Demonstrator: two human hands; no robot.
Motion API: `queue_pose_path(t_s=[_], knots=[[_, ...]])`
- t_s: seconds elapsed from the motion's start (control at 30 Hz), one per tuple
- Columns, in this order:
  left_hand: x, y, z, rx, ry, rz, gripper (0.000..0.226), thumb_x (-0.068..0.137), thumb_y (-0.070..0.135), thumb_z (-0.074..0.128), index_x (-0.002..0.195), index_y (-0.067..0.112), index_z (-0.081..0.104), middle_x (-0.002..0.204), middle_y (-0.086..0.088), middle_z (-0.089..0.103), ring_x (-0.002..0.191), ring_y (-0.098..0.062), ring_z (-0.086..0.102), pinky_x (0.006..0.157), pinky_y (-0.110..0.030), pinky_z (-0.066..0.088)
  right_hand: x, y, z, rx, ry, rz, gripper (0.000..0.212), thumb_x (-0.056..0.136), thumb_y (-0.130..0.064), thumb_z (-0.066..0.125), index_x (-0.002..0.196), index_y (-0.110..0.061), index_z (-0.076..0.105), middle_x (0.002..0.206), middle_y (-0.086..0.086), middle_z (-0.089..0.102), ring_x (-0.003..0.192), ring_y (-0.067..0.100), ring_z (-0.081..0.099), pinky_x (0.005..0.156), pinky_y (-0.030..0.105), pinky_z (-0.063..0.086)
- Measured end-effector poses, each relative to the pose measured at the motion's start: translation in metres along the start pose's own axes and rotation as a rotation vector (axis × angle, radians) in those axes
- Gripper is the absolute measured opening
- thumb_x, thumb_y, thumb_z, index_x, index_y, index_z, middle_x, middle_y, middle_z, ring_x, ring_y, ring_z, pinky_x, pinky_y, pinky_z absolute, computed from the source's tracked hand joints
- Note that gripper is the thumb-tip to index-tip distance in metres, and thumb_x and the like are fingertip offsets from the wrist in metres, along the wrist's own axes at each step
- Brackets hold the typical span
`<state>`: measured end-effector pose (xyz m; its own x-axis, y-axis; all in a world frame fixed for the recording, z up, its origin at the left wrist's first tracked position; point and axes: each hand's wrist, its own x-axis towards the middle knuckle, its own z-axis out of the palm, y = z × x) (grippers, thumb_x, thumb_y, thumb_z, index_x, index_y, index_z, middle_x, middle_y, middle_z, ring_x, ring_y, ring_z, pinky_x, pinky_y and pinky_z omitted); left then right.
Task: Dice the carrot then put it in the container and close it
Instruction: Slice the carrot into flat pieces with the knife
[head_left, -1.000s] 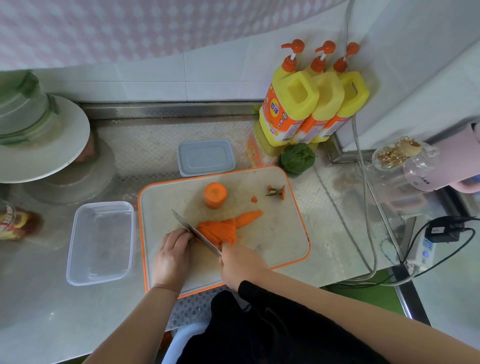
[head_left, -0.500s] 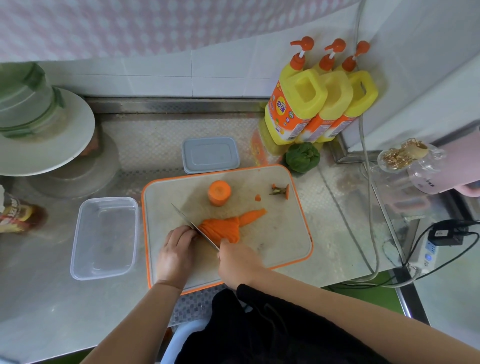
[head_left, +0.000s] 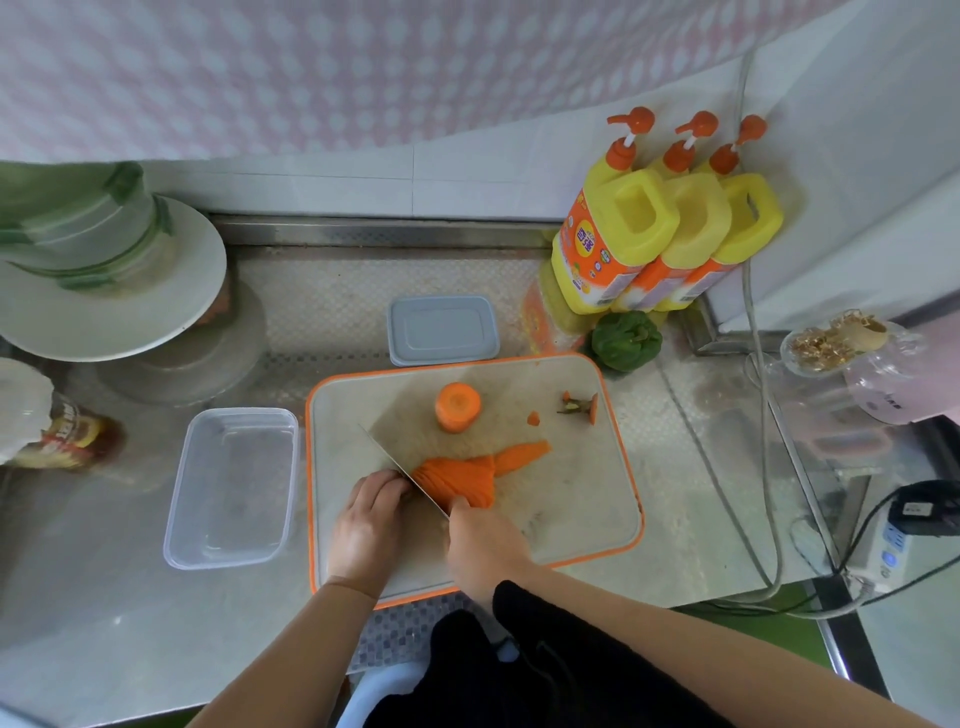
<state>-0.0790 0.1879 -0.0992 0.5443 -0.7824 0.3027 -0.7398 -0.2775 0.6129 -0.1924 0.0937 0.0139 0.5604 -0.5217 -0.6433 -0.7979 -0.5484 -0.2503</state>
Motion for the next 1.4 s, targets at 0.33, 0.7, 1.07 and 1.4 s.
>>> queue_pose_path(t_s=[0.33, 0.7, 1.07, 1.4], knots=[[0.008, 0.011, -0.008, -0.034, -0.120, -0.191, 0.024, 0.083, 0.023, 0.047, 0.090, 0.013, 0.068, 0.097, -0.001, 0.064, 0.092, -0.018, 0.054, 0.072, -0.033, 0.051, -0.007, 0.018, -0.009, 0.119, 0.057, -0.014, 0.027, 0.102, -0.037, 0.035, 0.087, -0.017, 0.043, 0.067, -0.007, 0.039, 0.075, 0.021, 0.049, 0.067, 0.029, 0.037], [0.022, 0.037, -0.021, -0.050, -0.202, -0.392, 0.013, 0.087, 0.005, 0.067, 0.099, 0.008, 0.065, 0.102, -0.005, 0.062, 0.098, -0.030, 0.057, 0.081, -0.037, 0.045, -0.019, 0.036, -0.022, 0.142, 0.115, -0.015, 0.036, 0.102, -0.041, 0.035, 0.095, -0.012, 0.056, 0.070, -0.004, 0.044, 0.084, 0.025, 0.057, 0.067, 0.030, 0.038], [0.016, 0.070, -0.050, -0.229, 0.032, -0.681, 0.003, 0.097, 0.020, 0.058, 0.100, 0.021, 0.060, 0.099, 0.009, 0.057, 0.090, -0.014, 0.060, 0.079, -0.030, 0.046, -0.025, 0.072, -0.021, 0.010, 0.561, -0.279, 0.054, 0.089, -0.050, 0.048, 0.132, -0.017, 0.052, 0.092, -0.001, 0.070, 0.080, 0.024, 0.068, 0.059, 0.035, 0.050], [0.038, 0.127, -0.065, -0.705, -0.333, -0.799, 0.036, 0.102, 0.033, 0.048, 0.090, 0.008, 0.071, 0.079, -0.007, 0.073, 0.069, -0.016, 0.062, 0.065, -0.028, 0.050, -0.033, 0.079, -0.020, 0.112, 0.711, -0.314, 0.063, 0.093, -0.055, 0.027, 0.127, -0.014, 0.060, 0.083, 0.002, 0.072, 0.068, 0.022, 0.069, 0.053, 0.032, 0.051]])
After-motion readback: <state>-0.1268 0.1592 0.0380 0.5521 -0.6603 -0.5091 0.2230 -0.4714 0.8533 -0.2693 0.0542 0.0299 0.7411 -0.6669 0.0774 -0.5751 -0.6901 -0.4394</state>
